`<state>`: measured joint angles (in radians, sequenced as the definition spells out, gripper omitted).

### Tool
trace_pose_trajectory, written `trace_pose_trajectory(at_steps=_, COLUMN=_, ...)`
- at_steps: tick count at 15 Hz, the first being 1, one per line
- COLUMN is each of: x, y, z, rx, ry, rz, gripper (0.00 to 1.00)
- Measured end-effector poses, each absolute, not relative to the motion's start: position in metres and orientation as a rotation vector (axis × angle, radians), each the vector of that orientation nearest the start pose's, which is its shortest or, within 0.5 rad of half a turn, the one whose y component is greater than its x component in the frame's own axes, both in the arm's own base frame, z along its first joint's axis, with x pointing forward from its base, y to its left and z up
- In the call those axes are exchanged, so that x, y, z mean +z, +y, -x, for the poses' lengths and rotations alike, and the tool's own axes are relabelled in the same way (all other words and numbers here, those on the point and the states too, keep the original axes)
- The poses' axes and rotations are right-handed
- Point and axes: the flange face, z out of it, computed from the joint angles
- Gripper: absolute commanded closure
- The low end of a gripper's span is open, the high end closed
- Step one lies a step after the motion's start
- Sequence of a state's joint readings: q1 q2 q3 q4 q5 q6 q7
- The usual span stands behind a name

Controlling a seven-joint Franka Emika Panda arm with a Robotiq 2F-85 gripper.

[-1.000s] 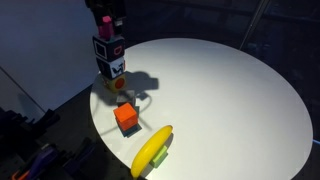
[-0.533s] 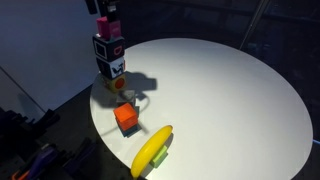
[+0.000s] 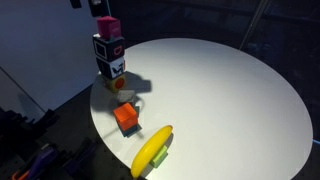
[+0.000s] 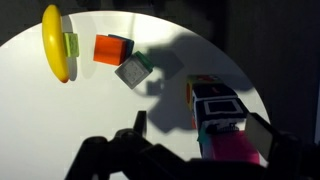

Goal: Move the grey building block to the left

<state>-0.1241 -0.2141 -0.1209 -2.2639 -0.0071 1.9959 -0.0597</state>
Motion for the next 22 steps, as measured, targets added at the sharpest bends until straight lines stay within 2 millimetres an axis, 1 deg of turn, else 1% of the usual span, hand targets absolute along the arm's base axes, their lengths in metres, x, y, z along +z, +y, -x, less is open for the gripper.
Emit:
trace_pose_trajectory(at_steps=6, x=0.441, y=-0.113, z=-0.434, rx=0.138, ry=0.142, rz=3.094, gripper=0.0)
trace_pose_trajectory(at_steps=11, x=0.435, y=-0.117, z=-0.416, rx=0.152, ry=0.061, rz=3.087, gripper=0.0)
trace_pose_trajectory(at_steps=16, x=0.433, y=-0.125, z=-0.406, rx=0.129, ry=0.048, rz=3.077, gripper=0.0)
trace_pose_trajectory(at_steps=22, x=0.432, y=-0.127, z=-0.404, rx=0.113, ry=0.056, rz=3.077, gripper=0.0)
